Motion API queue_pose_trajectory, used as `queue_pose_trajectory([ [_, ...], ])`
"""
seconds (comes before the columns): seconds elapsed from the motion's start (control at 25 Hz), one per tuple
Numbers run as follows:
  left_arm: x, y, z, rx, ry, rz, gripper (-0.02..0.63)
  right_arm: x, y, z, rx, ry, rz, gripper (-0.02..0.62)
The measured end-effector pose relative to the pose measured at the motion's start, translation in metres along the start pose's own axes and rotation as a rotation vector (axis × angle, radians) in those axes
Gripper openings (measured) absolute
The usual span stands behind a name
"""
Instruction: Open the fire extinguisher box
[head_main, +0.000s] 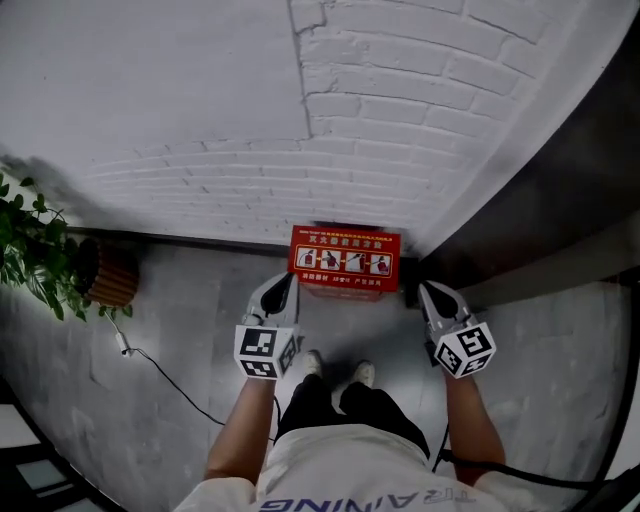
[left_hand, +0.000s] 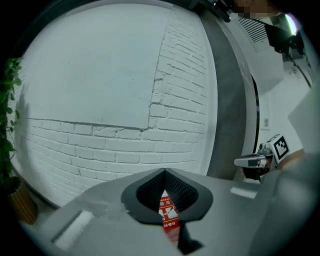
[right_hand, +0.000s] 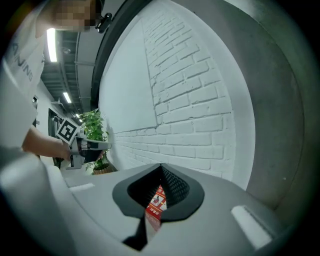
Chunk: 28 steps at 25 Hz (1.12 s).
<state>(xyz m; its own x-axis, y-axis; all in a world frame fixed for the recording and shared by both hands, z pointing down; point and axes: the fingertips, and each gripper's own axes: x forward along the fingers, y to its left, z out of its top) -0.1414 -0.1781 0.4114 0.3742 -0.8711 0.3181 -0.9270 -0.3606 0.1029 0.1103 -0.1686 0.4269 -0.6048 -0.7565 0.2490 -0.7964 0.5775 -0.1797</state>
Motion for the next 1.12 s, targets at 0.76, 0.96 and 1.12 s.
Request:
queue_pose_trajectory([
  [0.76,0.084,0.036,-0.234,0.017,0.130,-0.062,0.005,0.066,-0.052,-0.224,0.048,0.113,-0.171,0.003],
  [0.96,0.102,0.034,-0.275,0.025,0.130,-0.067,0.005,0.079,-0.060,-0.270,0.065,0.124,-0.181,0.003],
  [1.12,0.105,0.022,-0.286,0.010,0.141,-0.085,0.004,0.082,-0.066,-0.286,0.048,0.159,-0.187,0.003],
])
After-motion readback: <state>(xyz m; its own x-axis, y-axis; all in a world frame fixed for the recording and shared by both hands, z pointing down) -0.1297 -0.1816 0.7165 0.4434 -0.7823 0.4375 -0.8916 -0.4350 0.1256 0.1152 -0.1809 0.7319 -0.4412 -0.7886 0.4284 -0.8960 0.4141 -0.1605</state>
